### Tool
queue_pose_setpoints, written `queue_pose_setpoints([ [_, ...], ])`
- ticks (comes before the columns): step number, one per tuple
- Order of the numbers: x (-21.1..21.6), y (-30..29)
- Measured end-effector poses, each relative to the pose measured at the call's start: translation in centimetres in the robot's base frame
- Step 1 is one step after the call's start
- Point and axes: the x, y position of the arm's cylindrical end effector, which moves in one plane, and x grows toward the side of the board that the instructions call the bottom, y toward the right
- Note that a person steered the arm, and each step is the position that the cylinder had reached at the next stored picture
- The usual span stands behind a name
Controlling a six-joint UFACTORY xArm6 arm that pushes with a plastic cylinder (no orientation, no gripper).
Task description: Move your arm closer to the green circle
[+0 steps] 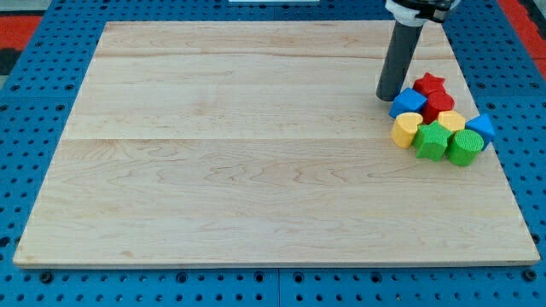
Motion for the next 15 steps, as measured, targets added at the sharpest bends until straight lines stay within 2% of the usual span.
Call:
queue_pose_setpoints([
  [3, 0.3, -9.7],
  [7, 4.0, -17.1],
  [9, 6.3, -17.2],
  [10, 7.9, -17.1],
  [14, 16.3, -3.7],
  [15, 16.5, 0.3],
])
